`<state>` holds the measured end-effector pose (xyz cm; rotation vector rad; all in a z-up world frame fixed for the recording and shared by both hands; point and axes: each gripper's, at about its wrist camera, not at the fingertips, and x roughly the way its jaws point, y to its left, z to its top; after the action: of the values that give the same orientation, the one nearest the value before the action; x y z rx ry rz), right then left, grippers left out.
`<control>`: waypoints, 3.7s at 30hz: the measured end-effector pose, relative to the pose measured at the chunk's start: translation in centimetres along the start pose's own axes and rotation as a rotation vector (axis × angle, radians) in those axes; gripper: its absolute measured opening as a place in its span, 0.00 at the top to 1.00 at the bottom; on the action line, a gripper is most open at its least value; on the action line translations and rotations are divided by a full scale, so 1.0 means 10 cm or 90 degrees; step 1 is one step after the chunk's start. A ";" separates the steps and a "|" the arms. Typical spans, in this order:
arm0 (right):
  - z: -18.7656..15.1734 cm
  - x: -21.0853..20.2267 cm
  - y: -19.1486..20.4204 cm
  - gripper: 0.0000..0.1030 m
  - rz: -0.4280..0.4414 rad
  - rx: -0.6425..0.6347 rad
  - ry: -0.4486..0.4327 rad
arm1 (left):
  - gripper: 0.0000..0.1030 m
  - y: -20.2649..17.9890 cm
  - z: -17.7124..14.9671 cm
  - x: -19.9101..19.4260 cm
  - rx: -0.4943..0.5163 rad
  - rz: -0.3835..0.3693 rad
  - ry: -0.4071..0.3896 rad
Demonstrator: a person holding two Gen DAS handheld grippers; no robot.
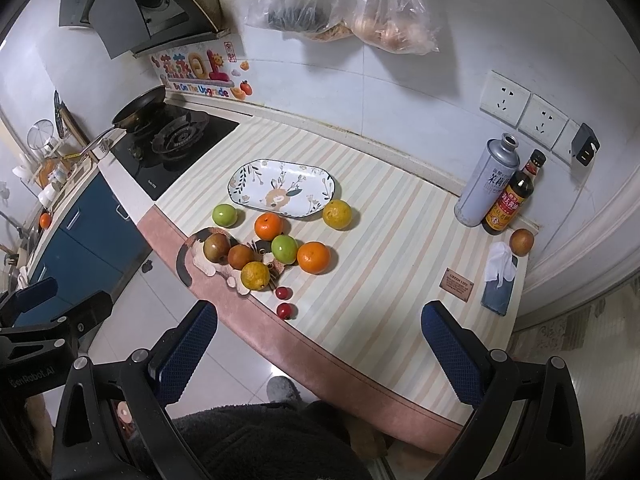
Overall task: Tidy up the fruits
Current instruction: 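Grasp the brown pear with the left tool while the right tool grasps an orange, then place the pear on the floral plate while the right tool places the orange there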
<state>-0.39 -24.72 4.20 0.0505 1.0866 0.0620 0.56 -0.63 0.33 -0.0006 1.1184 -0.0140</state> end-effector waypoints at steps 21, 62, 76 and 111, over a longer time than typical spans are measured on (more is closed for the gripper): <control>0.15 2.58 -0.23 0.15 0.094 0.104 0.131 | 0.01 0.54 0.46 2.32 -0.046 0.171 0.110; 0.36 4.04 -0.19 0.34 0.131 0.352 0.235 | 0.36 0.51 1.40 3.54 -0.018 -0.138 0.255; 1.76 4.55 0.18 0.34 0.096 0.185 0.199 | 0.36 -0.03 2.65 4.10 0.101 -0.115 0.230; 1.92 4.53 0.11 0.08 0.019 0.138 0.248 | 0.15 -0.04 2.80 4.17 0.067 -0.082 0.241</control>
<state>37.59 -20.42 -26.74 0.2586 1.4797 -0.0210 43.97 -1.68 -24.89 0.0249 1.4933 -0.1951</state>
